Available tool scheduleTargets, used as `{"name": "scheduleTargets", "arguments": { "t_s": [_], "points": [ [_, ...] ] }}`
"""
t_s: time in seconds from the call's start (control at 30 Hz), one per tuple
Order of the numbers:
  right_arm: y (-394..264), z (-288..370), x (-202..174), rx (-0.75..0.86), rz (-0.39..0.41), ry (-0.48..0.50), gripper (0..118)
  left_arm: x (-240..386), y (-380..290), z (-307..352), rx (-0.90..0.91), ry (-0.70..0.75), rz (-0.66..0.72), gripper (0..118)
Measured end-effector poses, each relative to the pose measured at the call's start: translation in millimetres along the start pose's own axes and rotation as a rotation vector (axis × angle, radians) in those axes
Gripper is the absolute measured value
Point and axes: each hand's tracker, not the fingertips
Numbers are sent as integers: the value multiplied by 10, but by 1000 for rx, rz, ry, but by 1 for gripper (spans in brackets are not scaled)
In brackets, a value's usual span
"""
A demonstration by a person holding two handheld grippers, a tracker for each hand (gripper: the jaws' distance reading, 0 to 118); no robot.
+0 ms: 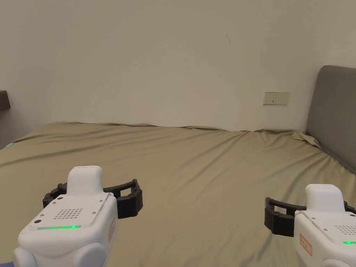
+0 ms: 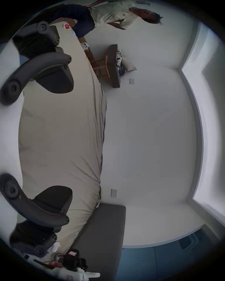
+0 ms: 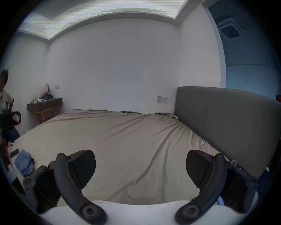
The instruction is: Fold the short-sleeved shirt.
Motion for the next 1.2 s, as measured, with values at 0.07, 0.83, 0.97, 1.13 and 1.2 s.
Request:
{"name": "scheduleTargets", "arguments": {
  "t_s": [0.07,0.83,0.97,1.13,1.2],
  "points": [
    [26,9,26,3,-39,10,118,6,-4,-17,-6,-2,-7,118],
    [95,186,159,104,-110,83,118,29,25,15,-14,-26,-9,118],
    [118,191,179,108,-134,94,118,54,15,7,-20,-31,-15,118],
    [166,157,178,53,-137,92,118,54,9,-2,-32,-24,-26,118],
    [160,155,163,57,-124,78,118,44,18,-3,-31,-20,-29,118]
  ]
}}
